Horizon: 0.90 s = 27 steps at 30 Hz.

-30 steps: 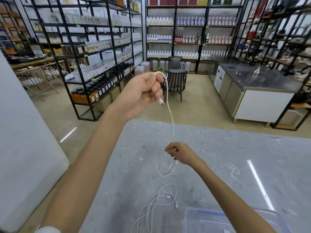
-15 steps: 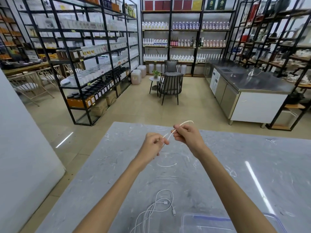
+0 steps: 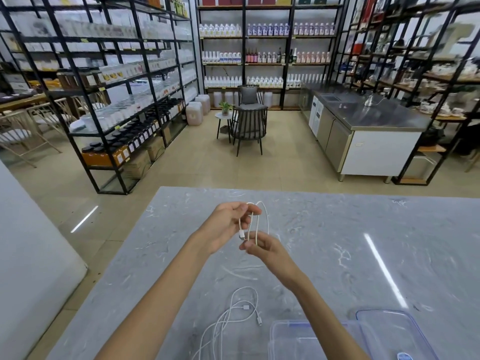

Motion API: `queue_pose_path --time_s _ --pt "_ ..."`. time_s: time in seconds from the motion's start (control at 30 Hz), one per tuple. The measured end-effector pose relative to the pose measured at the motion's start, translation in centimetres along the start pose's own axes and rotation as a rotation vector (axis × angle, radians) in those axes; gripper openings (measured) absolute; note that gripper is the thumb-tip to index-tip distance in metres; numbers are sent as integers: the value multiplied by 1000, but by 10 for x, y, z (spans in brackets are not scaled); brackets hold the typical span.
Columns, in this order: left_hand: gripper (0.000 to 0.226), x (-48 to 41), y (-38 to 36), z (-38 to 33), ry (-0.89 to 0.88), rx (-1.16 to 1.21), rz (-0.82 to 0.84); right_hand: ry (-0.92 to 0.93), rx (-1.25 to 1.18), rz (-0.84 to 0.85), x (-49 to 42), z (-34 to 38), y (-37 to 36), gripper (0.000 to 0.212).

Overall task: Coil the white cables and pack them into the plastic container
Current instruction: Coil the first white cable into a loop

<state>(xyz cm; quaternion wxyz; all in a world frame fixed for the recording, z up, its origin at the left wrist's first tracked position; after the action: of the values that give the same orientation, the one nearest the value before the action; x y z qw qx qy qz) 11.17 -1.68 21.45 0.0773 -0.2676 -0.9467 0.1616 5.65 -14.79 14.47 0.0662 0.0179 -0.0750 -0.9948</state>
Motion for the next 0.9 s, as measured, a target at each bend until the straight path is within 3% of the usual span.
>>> queue_pose_path --time_s 0.17,0.23,0.3,0.37,0.4,0.47,0.5,0.6,0.7,0.8,0.83,0.9 --pt "38 4 -5 -22 -60 250 -44 143 156 -391 8 2 18 18" --pt "34 6 -5 -36 -84 322 -47 262 242 -556 14 5 27 33" --pt "37 8 -8 -47 -78 376 -26 307 342 -601 14 7 31 63" --pt "40 8 -14 -52 -55 371 4 134 263 -449 7 3 26 91" --pt "40 8 -18 -52 -40 359 12 27 108 -319 5 2 20 93" --pt "37 7 -22 -51 -18 341 15 -86 -133 -118 3 -4 10 75" --pt "35 7 -23 -49 -15 337 12 -94 -126 -61 4 -7 6 58" --pt "31 9 -18 -49 -25 274 -13 -50 -23 8 4 -16 2 27" --pt "30 15 -6 -50 32 24 -72 -124 10 -98 -4 -26 16 31" --pt "28 20 7 -47 134 -93 -237 -337 251 -307 -17 -46 51 31" --pt "28 22 9 -46 146 -77 -265 -429 383 -292 -20 -51 63 36" --pt "27 25 8 -43 145 -15 -241 -602 717 -105 -23 -48 78 53"
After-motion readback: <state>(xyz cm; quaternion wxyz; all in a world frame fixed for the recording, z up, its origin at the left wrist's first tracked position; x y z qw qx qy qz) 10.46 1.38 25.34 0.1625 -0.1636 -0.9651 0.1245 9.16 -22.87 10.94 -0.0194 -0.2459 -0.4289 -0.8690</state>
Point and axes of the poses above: each hand's wrist, its own x-axis away from the middle knuckle, its own y-axis out of the back of the hand, z = x × y, the point moved 3 cm from there along -x, towards the middle knuckle, and after that the axes turned 6 degrees about x, right-handed, at the moved point
